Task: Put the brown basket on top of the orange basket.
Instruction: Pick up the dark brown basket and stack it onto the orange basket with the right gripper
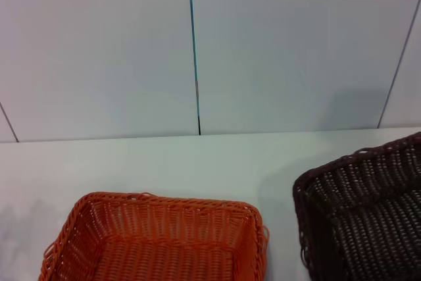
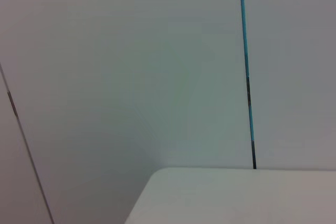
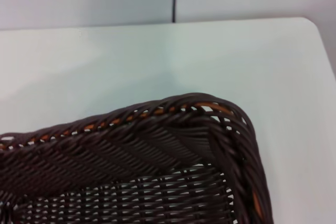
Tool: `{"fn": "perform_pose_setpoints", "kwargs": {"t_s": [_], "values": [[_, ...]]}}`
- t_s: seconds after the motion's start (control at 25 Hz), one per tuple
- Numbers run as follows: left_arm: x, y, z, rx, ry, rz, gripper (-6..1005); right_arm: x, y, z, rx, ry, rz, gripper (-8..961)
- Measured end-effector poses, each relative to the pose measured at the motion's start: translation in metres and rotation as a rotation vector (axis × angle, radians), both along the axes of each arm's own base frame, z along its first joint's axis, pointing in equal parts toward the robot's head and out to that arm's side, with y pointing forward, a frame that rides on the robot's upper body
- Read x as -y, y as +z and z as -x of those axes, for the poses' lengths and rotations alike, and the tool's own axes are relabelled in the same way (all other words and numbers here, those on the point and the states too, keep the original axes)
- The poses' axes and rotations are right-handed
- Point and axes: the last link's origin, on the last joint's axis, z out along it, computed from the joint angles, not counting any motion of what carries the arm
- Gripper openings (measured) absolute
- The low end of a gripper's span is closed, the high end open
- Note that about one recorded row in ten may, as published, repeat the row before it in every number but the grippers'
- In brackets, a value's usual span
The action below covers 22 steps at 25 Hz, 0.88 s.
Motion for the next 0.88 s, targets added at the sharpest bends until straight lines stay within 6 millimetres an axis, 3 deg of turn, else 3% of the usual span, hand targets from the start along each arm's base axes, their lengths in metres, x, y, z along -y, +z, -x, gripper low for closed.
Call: {"fn": "perform_pose_setpoints", "kwargs": {"t_s": [0.24,0.56,0.88], "values": [[0.001,-0.002,0.000,-0.001,0.000,0.009,680,0.006,-0.005,0.016,-0.016,0.060,-0.032,134],[0.001,-0.002,0.001,-0.006,0.005,0.016,679,0.014,-0.010,0.017,-0.036,0.061,-0.039,134],[0.004,-0.005,0.005,-0.002,0.018,0.025,679,0.009,-0.020,0.040,-0.036,0.127,-0.011,134]]}}
